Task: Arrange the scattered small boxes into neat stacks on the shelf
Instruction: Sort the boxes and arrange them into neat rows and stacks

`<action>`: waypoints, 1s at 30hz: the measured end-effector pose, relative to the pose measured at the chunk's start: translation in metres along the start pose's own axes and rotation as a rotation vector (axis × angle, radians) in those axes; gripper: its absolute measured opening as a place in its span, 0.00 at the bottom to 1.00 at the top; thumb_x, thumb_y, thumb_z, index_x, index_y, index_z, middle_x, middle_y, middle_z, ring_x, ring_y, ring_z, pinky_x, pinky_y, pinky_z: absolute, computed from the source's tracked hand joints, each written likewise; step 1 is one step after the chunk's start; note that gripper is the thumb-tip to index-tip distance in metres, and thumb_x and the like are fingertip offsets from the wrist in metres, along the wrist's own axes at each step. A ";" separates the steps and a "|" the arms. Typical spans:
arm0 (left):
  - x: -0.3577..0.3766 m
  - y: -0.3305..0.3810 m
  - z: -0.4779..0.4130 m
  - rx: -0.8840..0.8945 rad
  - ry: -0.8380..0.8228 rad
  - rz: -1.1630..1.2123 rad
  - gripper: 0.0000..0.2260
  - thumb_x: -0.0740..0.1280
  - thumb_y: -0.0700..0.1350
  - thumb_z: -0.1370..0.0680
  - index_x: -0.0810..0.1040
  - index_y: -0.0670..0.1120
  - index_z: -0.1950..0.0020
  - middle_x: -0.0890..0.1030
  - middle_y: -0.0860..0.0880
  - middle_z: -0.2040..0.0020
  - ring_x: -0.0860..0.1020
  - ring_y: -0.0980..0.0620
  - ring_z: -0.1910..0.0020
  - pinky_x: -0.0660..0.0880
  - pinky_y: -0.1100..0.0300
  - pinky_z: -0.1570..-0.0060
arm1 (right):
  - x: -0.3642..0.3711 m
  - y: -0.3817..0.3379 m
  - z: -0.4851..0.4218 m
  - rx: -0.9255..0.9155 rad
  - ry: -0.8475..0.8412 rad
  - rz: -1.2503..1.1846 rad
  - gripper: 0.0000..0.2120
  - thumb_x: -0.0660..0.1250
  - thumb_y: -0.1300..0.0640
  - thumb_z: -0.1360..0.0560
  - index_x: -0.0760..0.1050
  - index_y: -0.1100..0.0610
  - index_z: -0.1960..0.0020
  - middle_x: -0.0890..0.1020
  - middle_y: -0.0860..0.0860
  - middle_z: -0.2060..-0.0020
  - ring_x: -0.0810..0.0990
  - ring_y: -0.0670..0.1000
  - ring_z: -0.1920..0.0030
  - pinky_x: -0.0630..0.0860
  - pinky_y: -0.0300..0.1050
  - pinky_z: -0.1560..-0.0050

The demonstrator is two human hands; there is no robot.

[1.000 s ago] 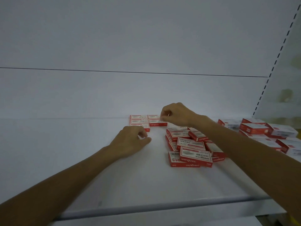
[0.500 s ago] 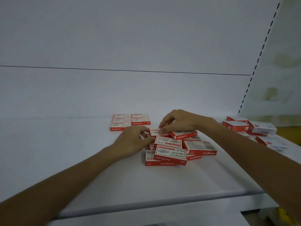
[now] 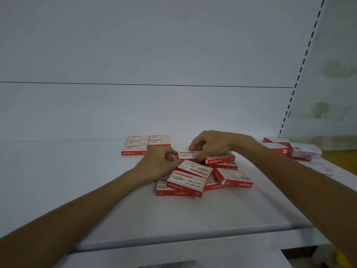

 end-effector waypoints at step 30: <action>-0.020 -0.023 0.014 0.121 -0.070 -0.084 0.14 0.64 0.50 0.23 0.74 0.49 0.39 0.74 0.54 0.40 0.74 0.59 0.52 0.73 0.69 0.56 | -0.024 -0.059 -0.030 -0.166 0.409 0.101 0.18 0.69 0.51 0.28 0.77 0.57 0.41 0.74 0.48 0.54 0.74 0.47 0.54 0.68 0.35 0.57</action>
Point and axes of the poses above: each hand's wrist, its own z-axis away from the middle knuckle, its own x-axis out of the palm, y = z × x, the point moved 6 cm from there along -z, towards the middle knuckle
